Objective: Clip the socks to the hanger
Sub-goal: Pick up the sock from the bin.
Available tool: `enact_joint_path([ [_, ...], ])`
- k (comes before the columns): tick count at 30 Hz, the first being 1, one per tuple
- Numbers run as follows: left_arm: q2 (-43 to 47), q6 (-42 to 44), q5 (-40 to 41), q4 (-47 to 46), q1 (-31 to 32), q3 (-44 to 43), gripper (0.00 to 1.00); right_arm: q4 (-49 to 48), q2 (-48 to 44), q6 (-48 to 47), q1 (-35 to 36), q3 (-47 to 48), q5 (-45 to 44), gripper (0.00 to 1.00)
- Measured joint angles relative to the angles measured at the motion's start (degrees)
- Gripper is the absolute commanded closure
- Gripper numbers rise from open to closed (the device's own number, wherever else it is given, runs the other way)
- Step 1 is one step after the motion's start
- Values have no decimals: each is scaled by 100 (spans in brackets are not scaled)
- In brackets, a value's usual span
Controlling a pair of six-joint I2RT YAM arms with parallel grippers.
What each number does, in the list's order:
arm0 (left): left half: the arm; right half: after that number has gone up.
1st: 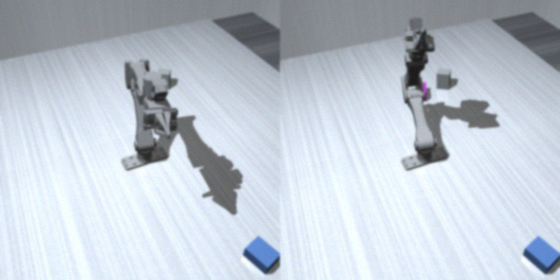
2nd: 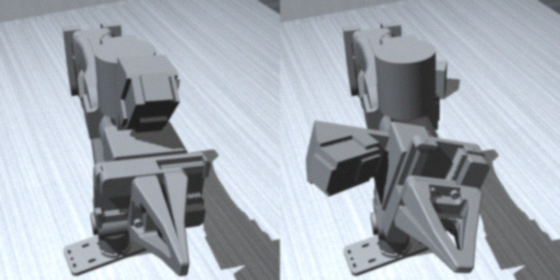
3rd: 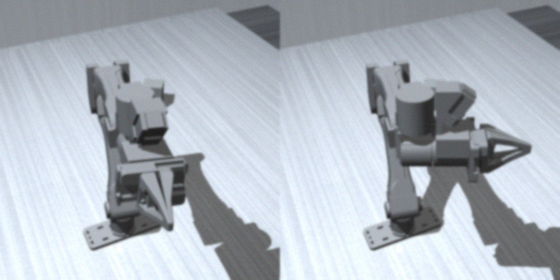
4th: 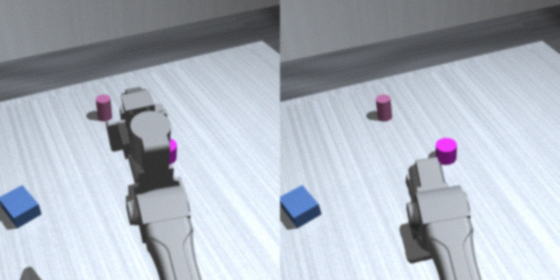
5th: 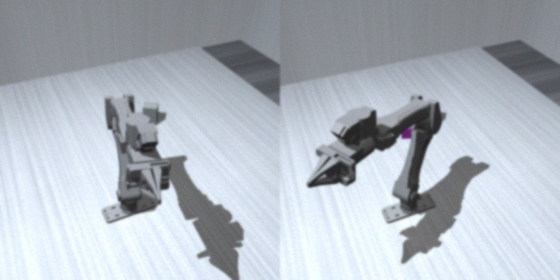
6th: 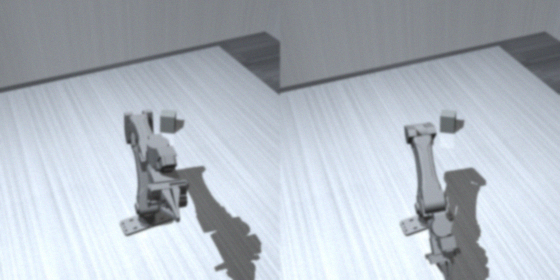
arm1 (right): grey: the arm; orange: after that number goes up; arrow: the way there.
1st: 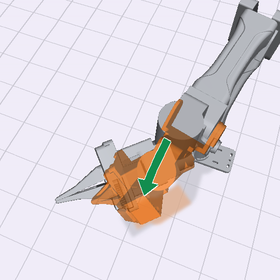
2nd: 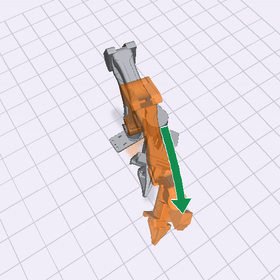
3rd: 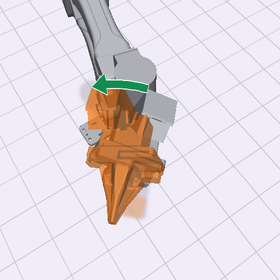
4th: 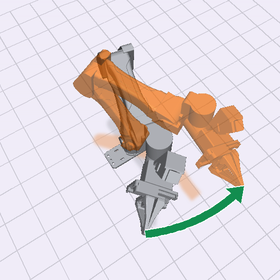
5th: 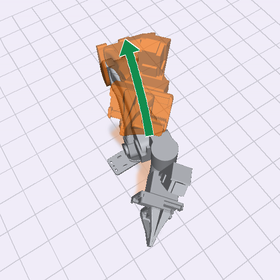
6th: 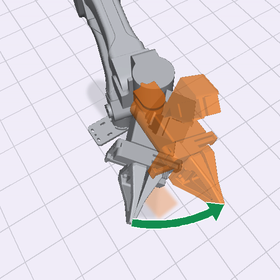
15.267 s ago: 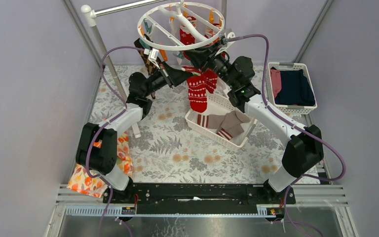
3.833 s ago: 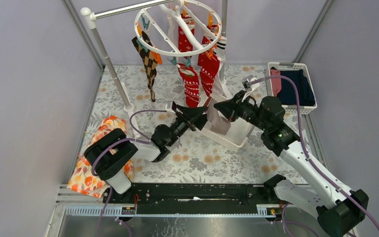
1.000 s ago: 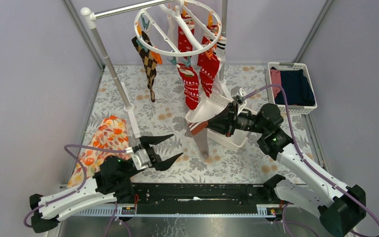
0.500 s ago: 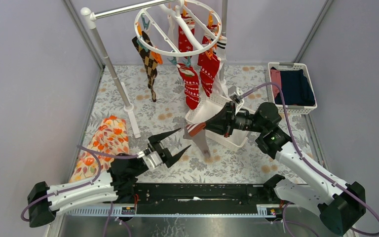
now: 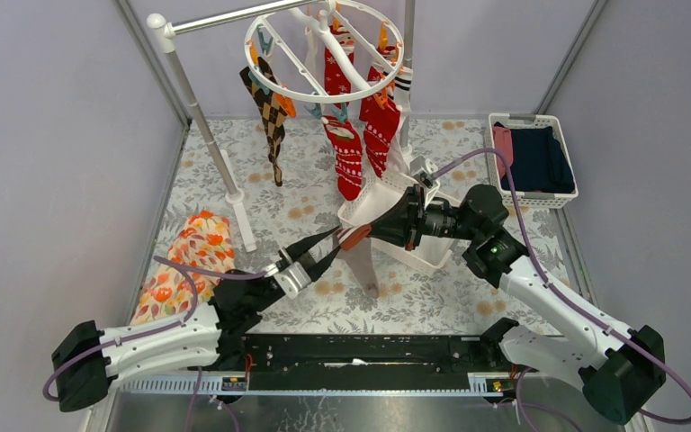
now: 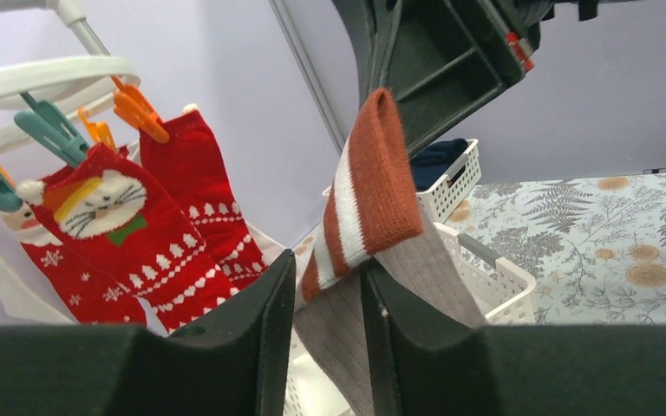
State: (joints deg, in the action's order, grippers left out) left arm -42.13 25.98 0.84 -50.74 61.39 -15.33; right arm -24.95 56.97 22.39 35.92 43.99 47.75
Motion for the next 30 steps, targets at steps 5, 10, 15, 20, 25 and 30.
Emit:
enact_joint_path([
  [5, -142, -157, -55, -118, -280, 0, 66, 44, 0, -2, 9, 31, 0, 100],
  [10, -42, -544, -313, -243, -487, 0, 68, 190, 15, -28, 11, 68, -11, 100],
  [15, 236, -879, -549, -221, -529, 0, 73, 326, 59, -92, 15, 107, -17, 100],
  [20, 315, -1086, -691, -142, -575, 0, 63, 330, 107, -96, 15, 116, -15, 100],
  [25, 297, -1196, -807, -81, -625, 0, 56, 326, 127, -90, 22, 116, -9, 100],
  [30, 136, -1241, -835, -83, -728, 0, 55, 323, 129, -70, 48, 118, -4, 100],
])
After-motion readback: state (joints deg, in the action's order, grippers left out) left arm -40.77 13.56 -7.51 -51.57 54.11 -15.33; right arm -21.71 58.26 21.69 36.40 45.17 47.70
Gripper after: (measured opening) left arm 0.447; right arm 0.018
